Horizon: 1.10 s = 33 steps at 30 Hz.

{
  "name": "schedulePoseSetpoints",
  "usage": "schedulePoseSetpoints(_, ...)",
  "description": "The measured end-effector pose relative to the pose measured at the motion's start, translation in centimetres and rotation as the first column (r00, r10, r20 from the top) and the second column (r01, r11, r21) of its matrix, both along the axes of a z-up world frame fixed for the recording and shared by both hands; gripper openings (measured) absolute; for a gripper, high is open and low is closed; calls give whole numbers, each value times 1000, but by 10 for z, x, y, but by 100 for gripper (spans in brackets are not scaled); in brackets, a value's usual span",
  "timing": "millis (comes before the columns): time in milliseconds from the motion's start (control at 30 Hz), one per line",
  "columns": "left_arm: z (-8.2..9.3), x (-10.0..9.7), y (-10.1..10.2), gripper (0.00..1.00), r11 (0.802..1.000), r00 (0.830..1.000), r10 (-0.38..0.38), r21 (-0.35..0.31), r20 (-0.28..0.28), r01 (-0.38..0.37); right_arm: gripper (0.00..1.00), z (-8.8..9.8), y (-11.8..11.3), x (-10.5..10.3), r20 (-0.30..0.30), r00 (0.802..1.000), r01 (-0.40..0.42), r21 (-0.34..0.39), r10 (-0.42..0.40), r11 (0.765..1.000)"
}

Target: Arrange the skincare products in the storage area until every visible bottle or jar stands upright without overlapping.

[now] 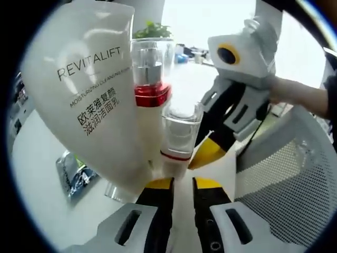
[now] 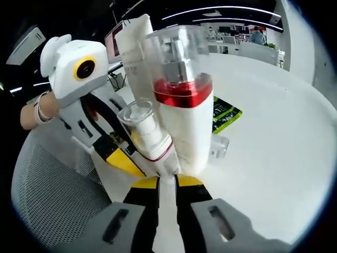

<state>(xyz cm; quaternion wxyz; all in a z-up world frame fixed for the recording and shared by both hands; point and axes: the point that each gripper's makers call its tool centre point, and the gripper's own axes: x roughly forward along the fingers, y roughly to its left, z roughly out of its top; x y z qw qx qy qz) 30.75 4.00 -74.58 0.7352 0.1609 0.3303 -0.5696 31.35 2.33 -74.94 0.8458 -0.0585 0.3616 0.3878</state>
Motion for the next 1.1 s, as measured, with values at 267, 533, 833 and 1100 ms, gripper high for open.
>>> schedulePoseSetpoints(267, 4, 0, 6, 11, 1000, 1000, 4, 5, 12, -4, 12, 2, -3, -3, 2, 1000, 7, -8, -7, 1000)
schedulePoseSetpoints(533, 10, -3, 15, 12, 1000, 1000, 6, 14, 24, -7, 14, 12, -5, -6, 21, 1000, 11, -20, -10, 1000)
schedulePoseSetpoints(833, 24, -4, 36, 17, 999, 998, 39, 16, 41, -40, 20, 21, -7, -11, 40, 999, 31, -43, -29, 999)
schedulePoseSetpoints(1100, 31, -2, 58, 24, 996, 995, 87, 24, 51, -89, 28, 39, -2, -16, 55, 998, 46, -31, -44, 998)
